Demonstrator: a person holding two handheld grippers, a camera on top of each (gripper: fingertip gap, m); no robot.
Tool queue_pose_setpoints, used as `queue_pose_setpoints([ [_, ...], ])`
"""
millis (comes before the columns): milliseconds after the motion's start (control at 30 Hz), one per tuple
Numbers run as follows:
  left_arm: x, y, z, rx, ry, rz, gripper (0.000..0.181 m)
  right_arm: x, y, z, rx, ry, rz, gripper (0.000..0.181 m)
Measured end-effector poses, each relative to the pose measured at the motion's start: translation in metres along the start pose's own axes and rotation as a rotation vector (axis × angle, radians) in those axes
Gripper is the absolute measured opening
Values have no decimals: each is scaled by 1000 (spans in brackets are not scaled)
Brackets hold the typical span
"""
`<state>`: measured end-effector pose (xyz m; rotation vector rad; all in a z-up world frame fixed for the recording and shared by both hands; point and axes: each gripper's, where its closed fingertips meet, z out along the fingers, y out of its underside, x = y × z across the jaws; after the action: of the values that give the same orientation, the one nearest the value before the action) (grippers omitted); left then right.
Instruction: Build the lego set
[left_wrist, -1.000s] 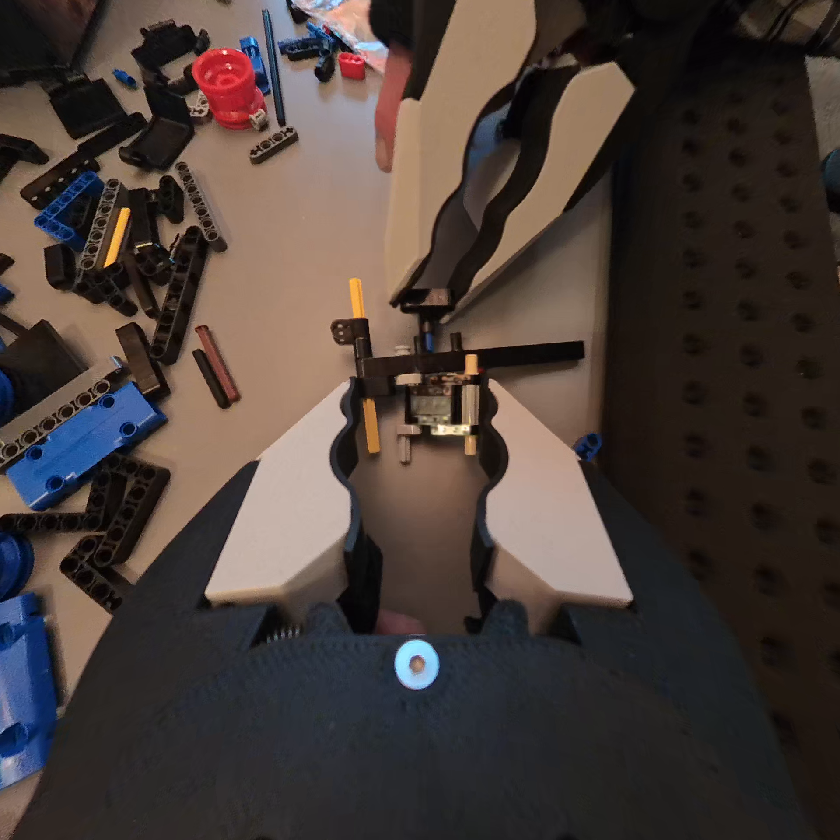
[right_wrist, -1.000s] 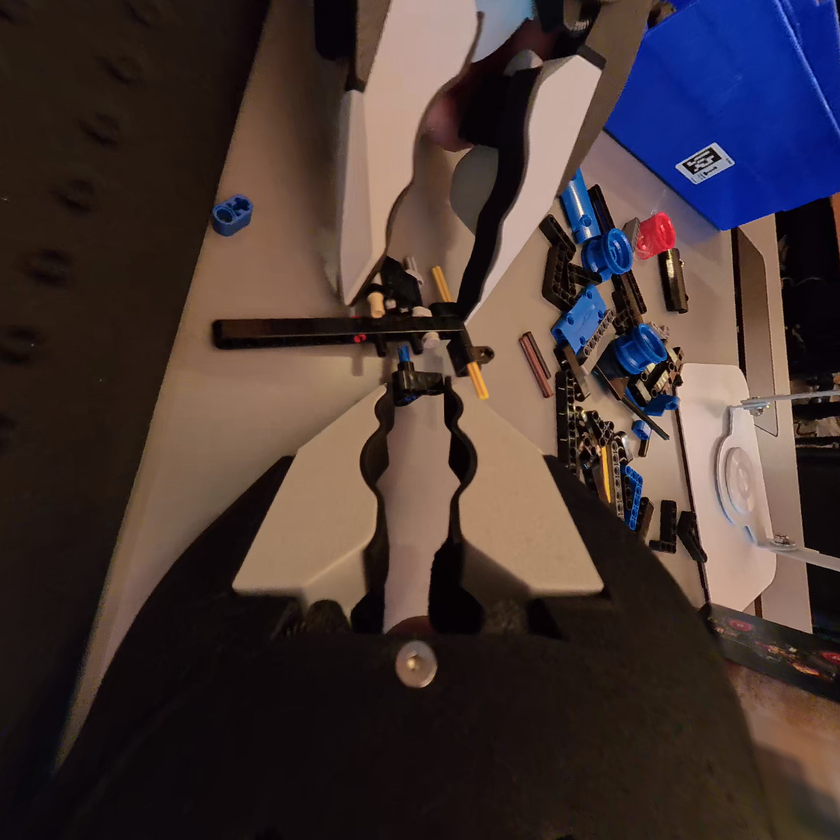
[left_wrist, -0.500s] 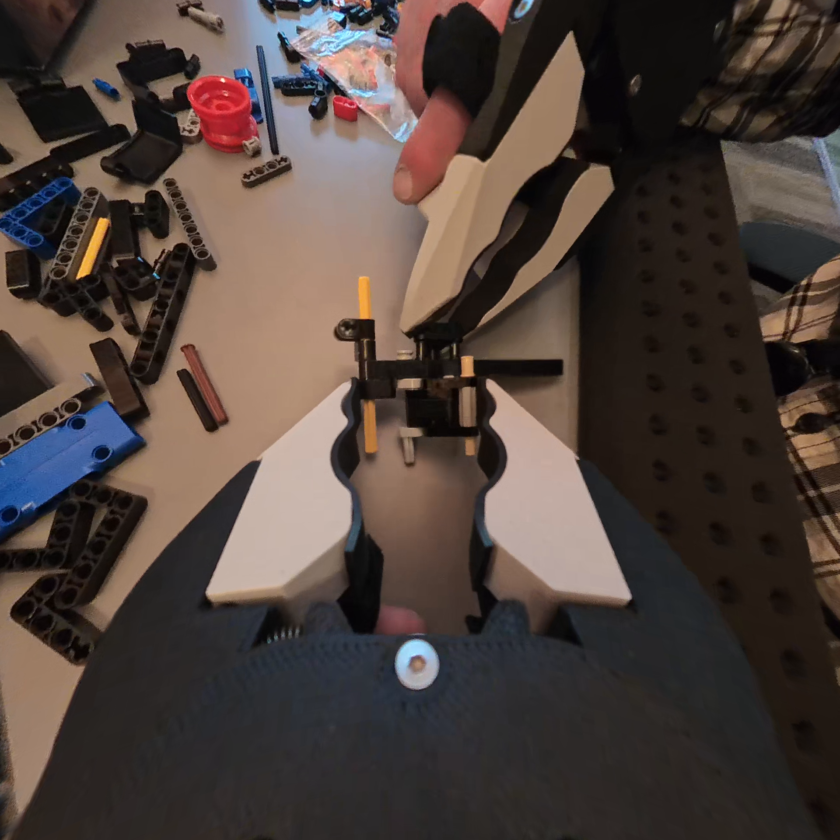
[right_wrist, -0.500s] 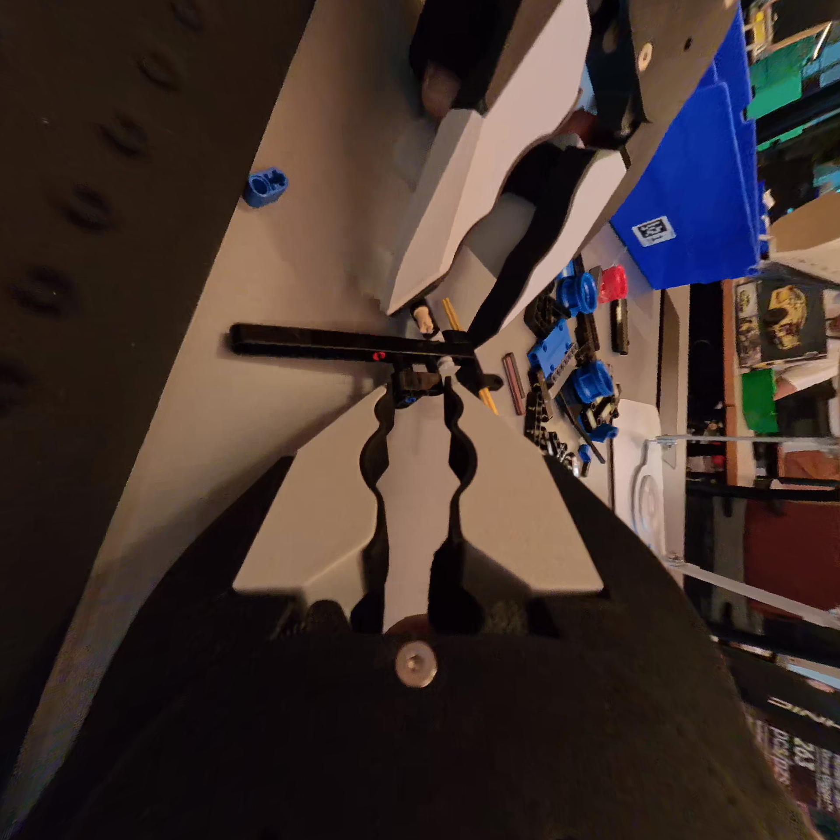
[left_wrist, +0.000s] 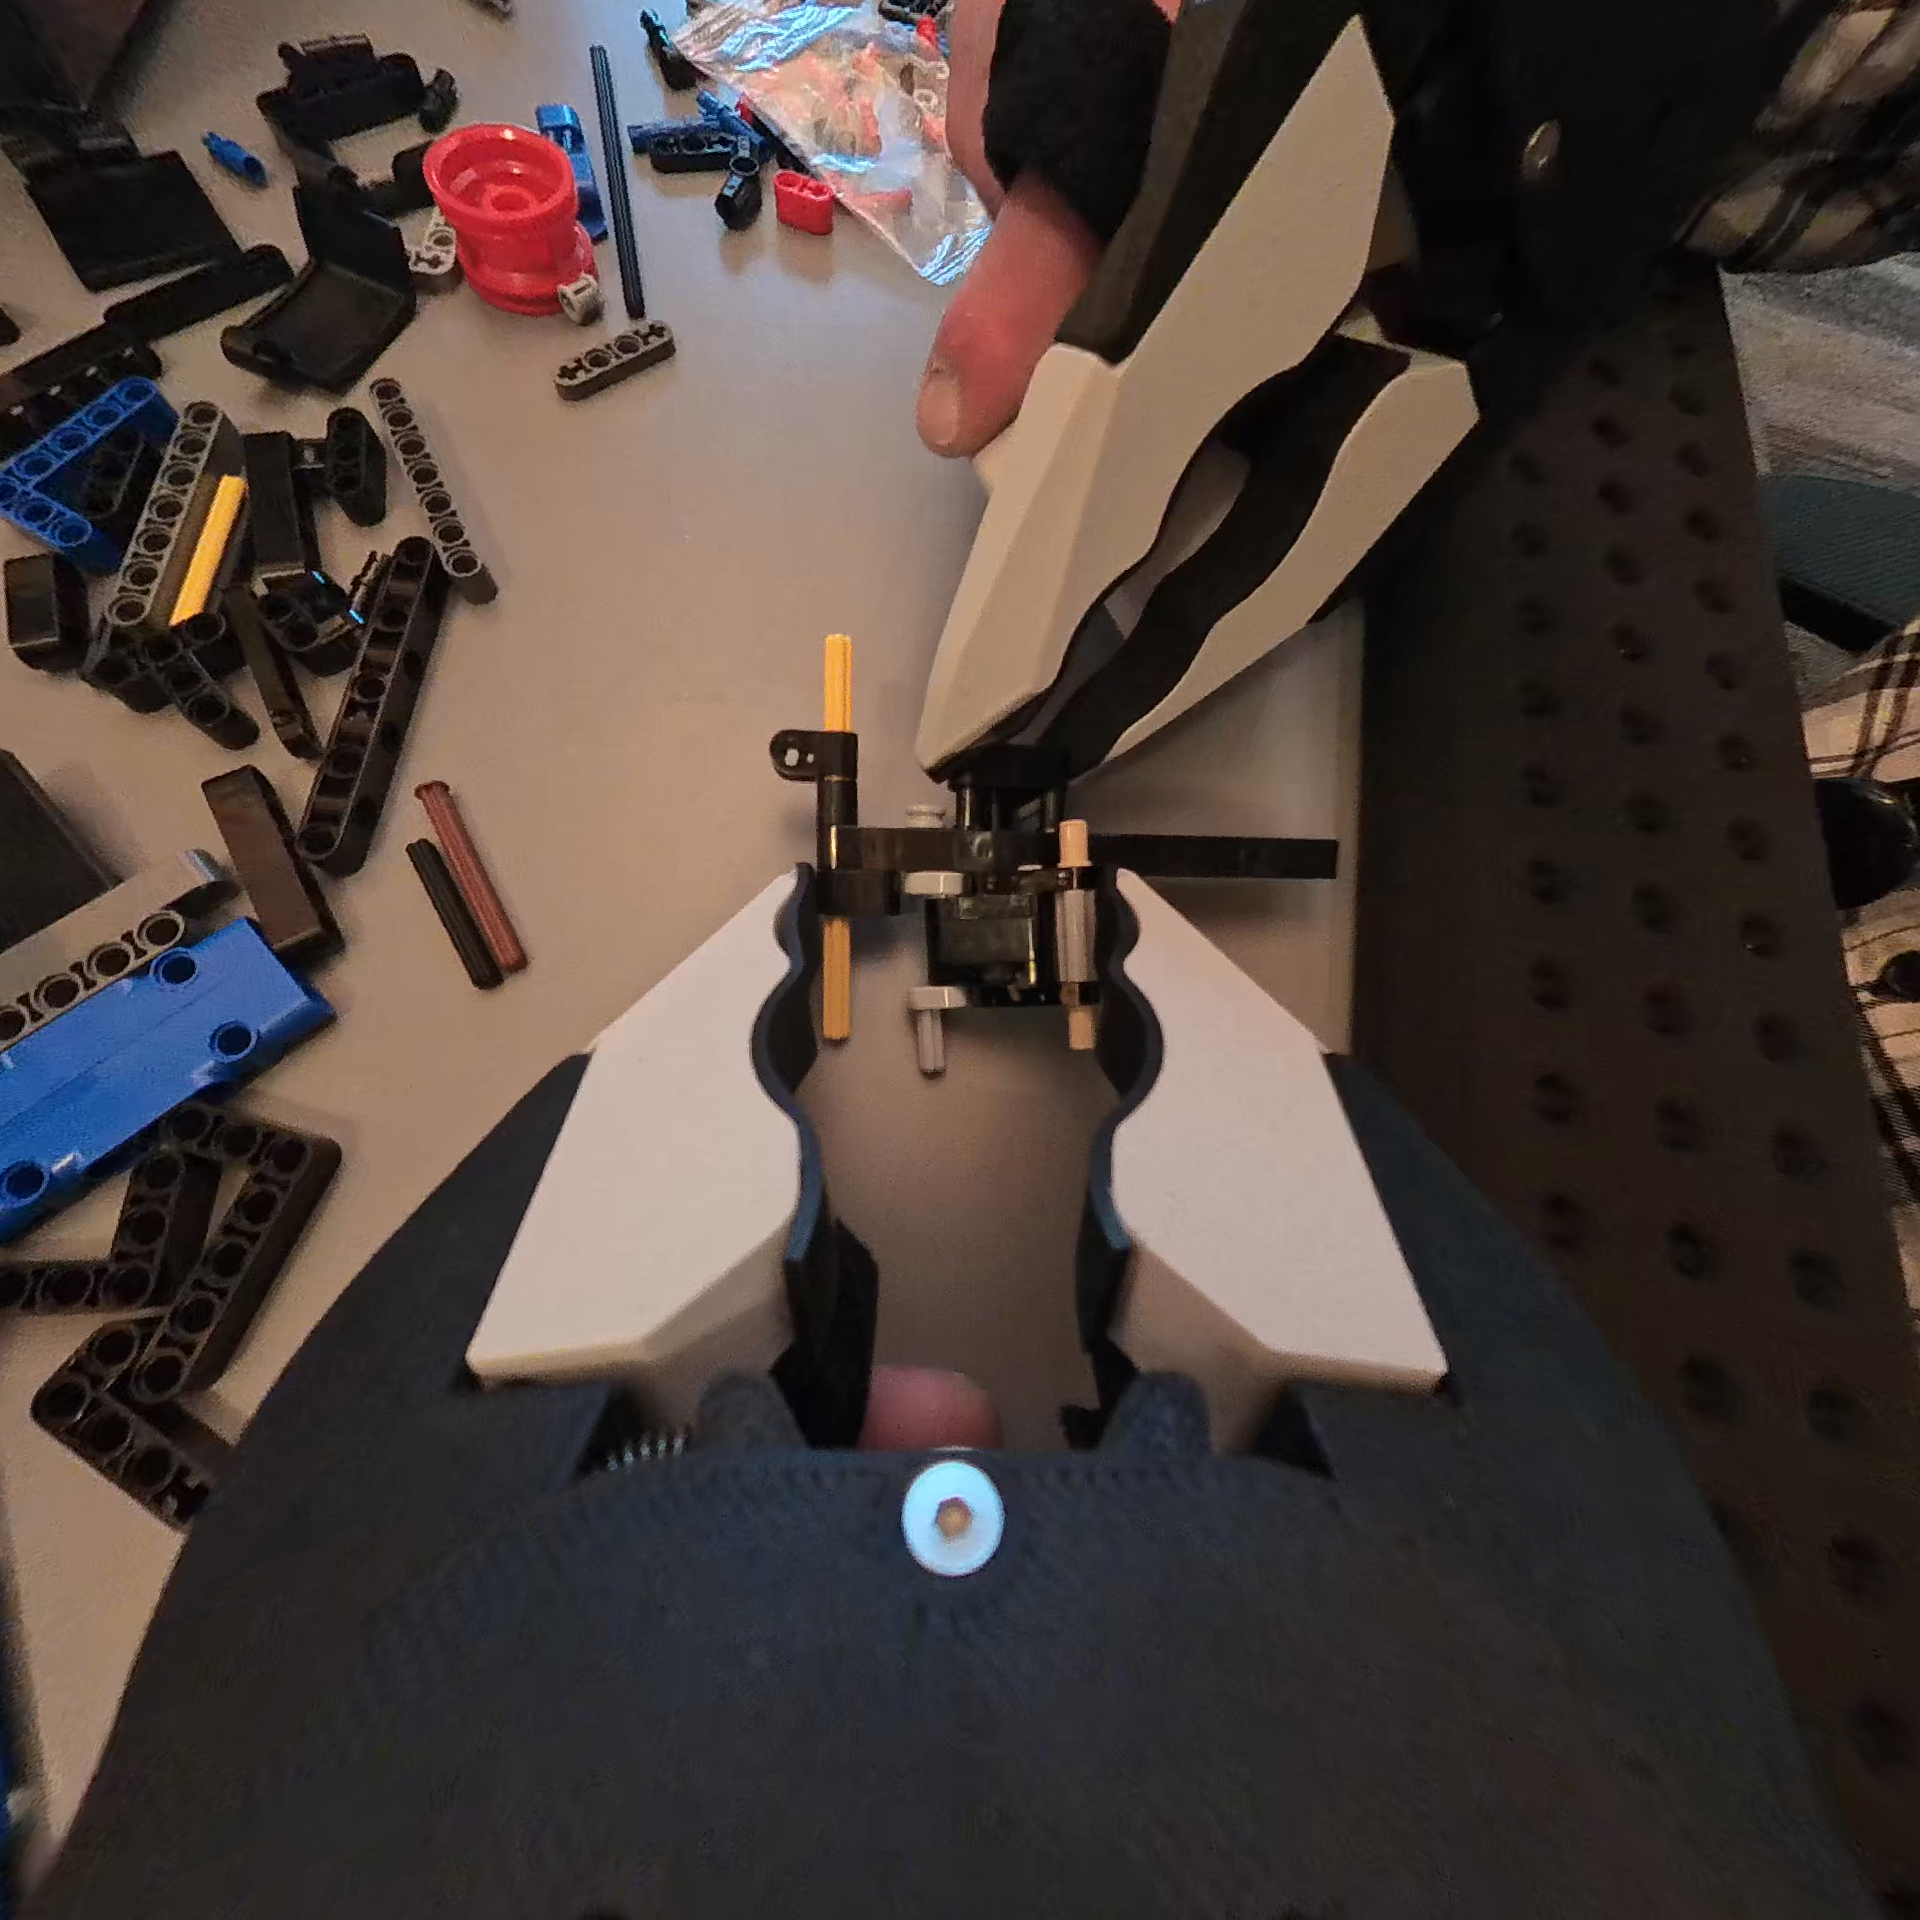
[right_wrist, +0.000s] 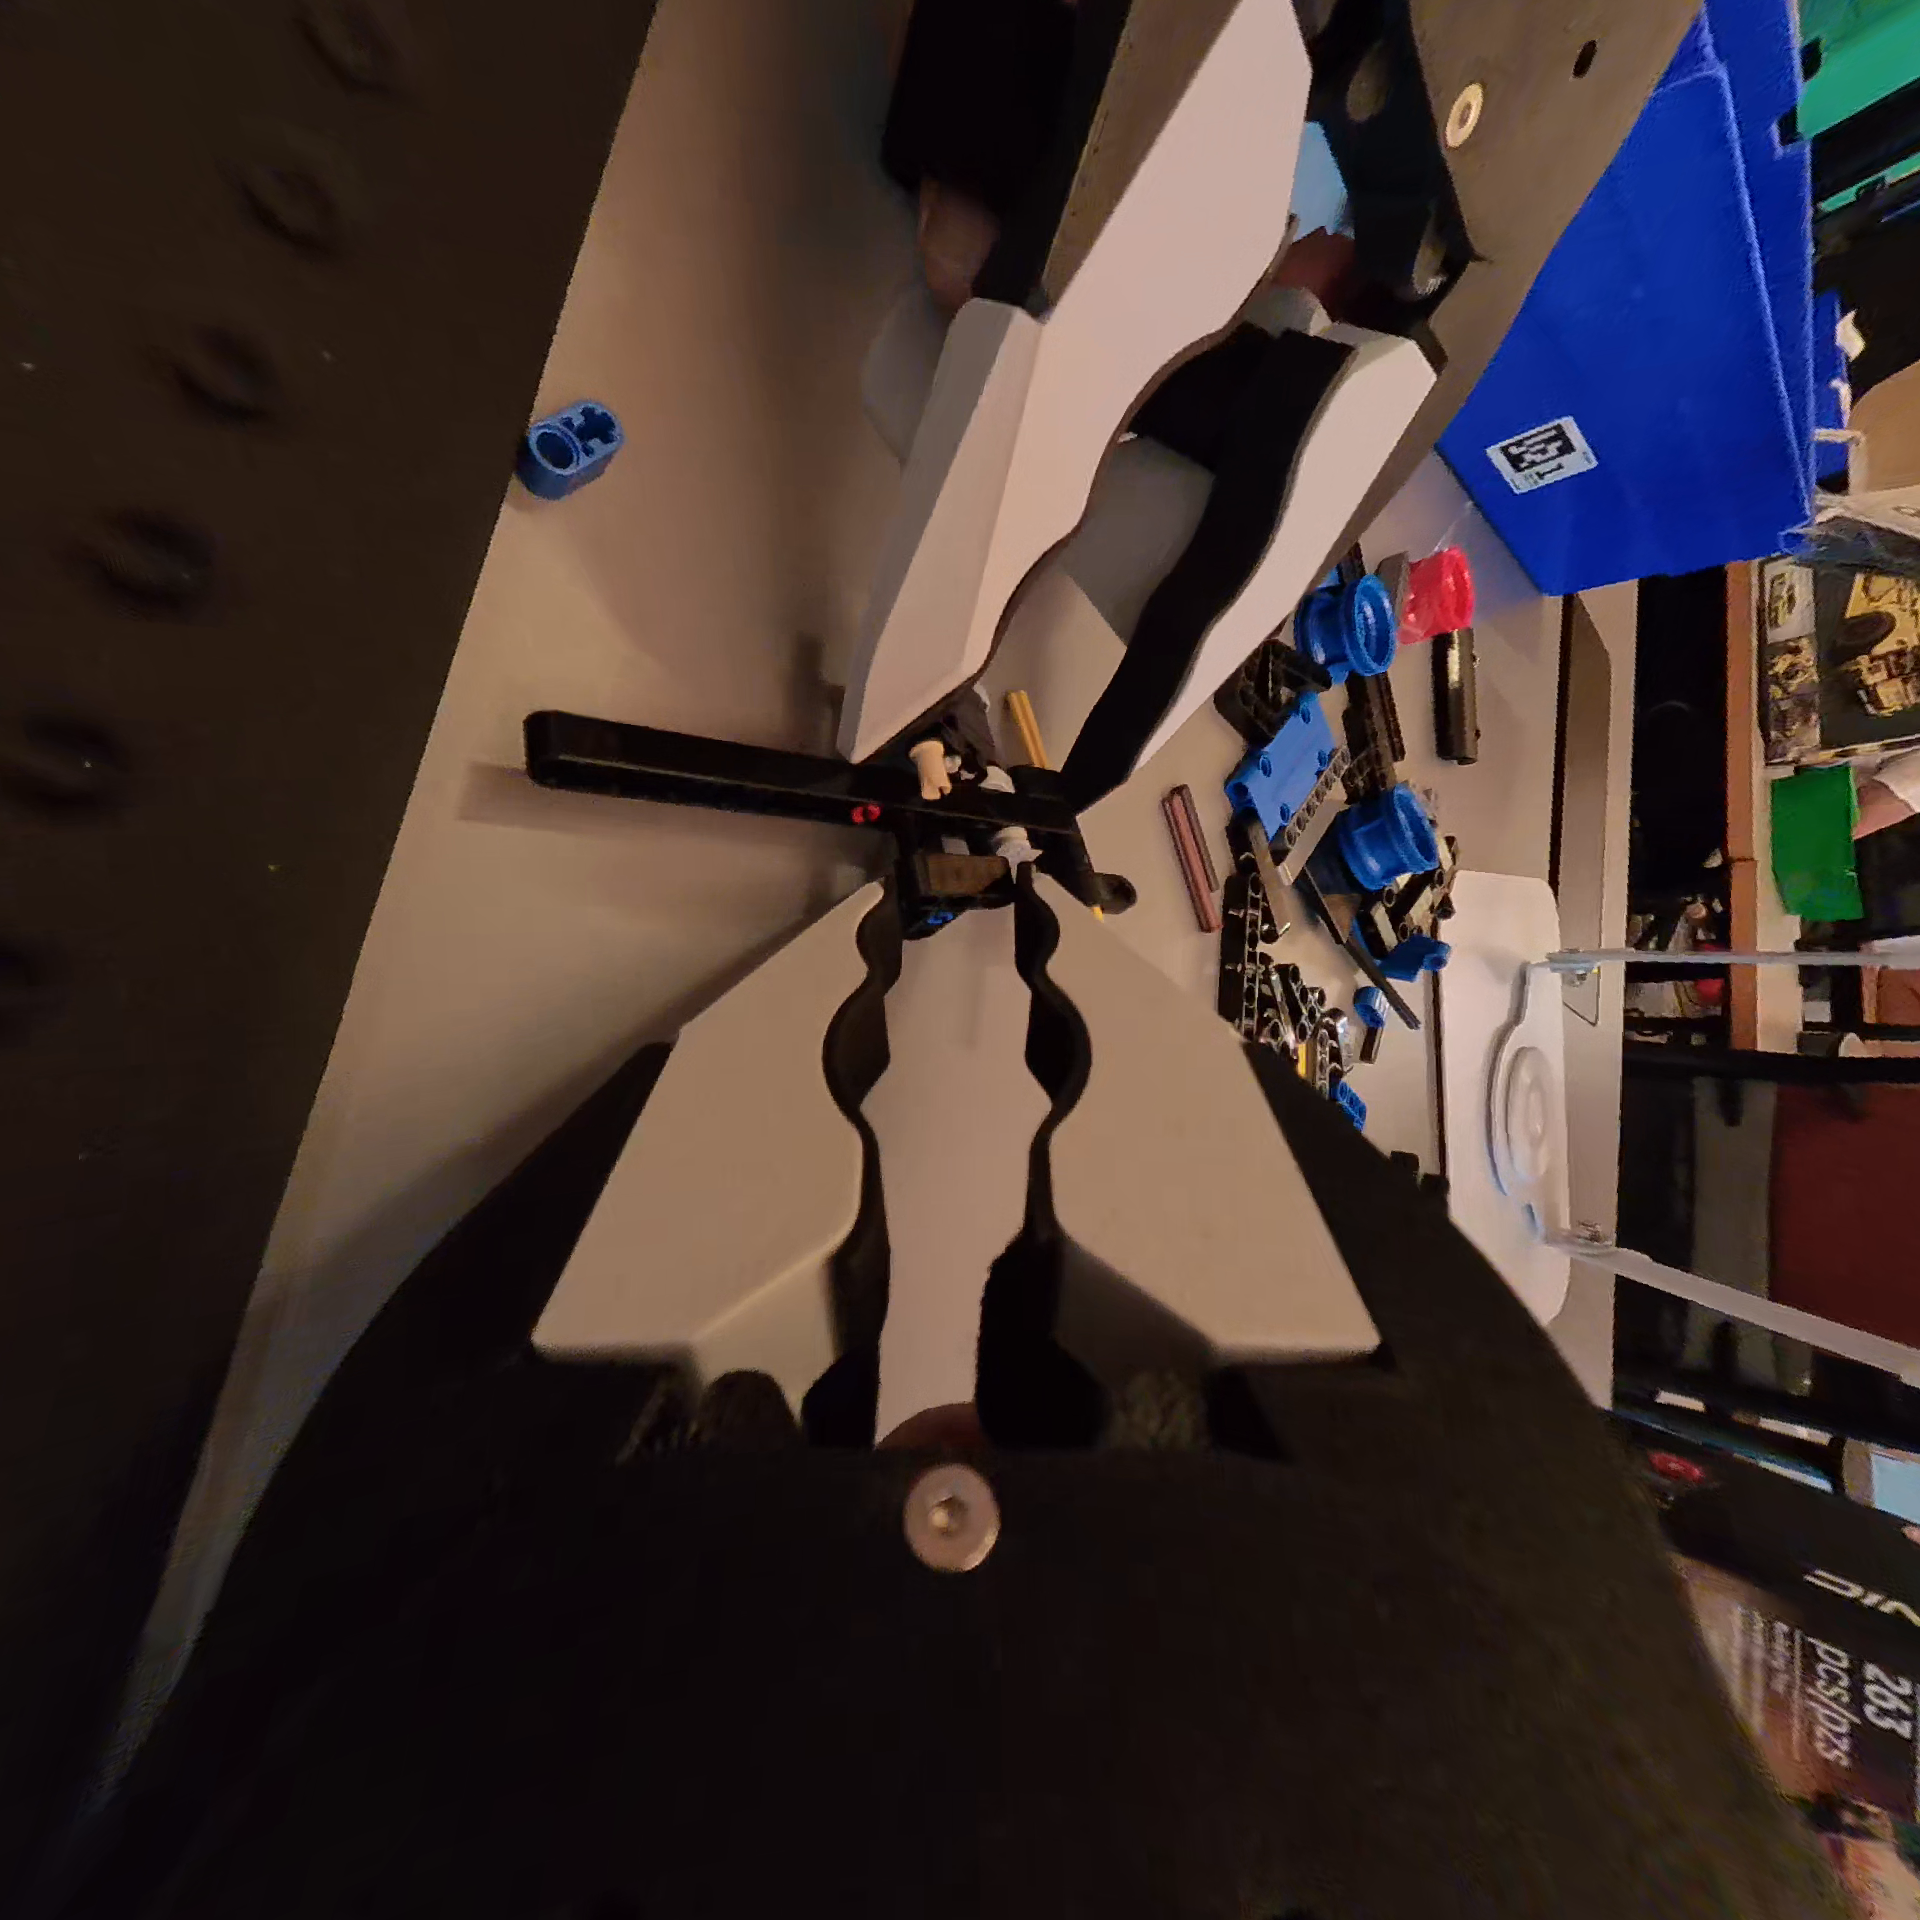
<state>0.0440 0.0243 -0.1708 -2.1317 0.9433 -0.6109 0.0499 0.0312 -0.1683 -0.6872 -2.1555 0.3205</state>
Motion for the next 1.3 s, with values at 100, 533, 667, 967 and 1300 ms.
queue_pose_setpoints([
  [100, 0, -1, 1, 3, -15, 12, 51, 0, 1, 0, -12, -5, 8, 20],
  [533, -1, -1, 3, 2, -47, 29, 51, -1, 2, 0, -3, -24, 101, 21],
  [667, -2, -2, 3, 5, -53, 31, 50, -1, 2, 1, 61, -38, 175, 21],
  [967, -2, -2, 4, 5, -58, 36, 51, -3, 1, 2, 102, -73, 271, 23],
  [1300, -4, -3, 3, 14, -48, 10, 50, -3, 4, -6, 95, -60, 176, 33],
])
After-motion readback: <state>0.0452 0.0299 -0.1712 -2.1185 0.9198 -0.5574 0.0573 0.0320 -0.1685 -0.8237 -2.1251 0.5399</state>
